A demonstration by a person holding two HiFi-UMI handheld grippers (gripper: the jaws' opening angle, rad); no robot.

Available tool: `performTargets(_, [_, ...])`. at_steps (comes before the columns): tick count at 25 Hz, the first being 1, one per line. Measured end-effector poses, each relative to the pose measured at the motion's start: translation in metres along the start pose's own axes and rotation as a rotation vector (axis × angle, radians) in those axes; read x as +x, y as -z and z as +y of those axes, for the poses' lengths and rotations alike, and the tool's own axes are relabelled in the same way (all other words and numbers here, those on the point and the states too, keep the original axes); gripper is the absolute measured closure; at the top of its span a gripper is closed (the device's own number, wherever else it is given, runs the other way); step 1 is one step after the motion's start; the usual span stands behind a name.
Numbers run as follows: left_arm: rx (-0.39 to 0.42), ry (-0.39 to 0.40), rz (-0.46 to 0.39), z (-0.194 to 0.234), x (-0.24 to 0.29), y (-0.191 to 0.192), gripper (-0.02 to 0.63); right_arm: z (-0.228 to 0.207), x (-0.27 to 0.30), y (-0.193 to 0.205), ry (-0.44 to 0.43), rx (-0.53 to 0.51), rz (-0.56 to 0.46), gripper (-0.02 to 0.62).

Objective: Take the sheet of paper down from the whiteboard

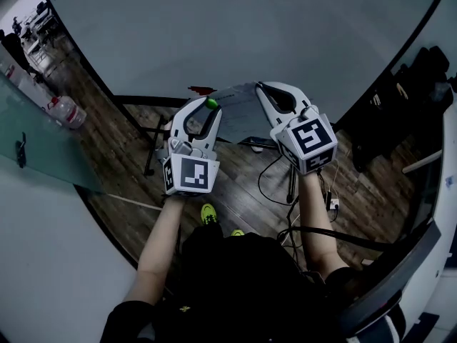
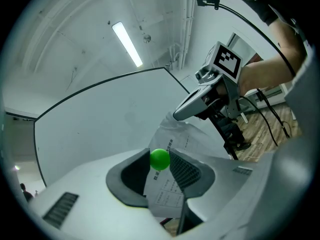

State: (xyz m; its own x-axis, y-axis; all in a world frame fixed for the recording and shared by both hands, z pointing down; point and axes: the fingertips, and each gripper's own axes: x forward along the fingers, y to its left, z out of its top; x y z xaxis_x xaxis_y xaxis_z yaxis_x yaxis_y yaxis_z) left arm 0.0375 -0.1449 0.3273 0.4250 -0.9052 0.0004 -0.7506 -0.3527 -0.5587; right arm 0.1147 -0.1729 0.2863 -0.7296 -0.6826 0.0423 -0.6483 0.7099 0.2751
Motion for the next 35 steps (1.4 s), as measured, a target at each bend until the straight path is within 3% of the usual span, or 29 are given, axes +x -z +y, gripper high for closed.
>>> performTargets(10, [0.003,-0.010,0.023,-0.040,-0.014,-0.016,0.473,0.007,-0.048,0.007,-0.046,0.062,-0.027,0.598])
performTargets(17, [-0.005,-0.005,0.035,-0.060,-0.024,-0.022,0.473,0.017,-0.071,0.017,-0.087,0.159,-0.055,0.598])
performTargets(35, [-0.040,0.036,0.027,-0.061,-0.033,-0.015,0.474,0.044,-0.073,0.019,-0.119,0.169,-0.045,0.598])
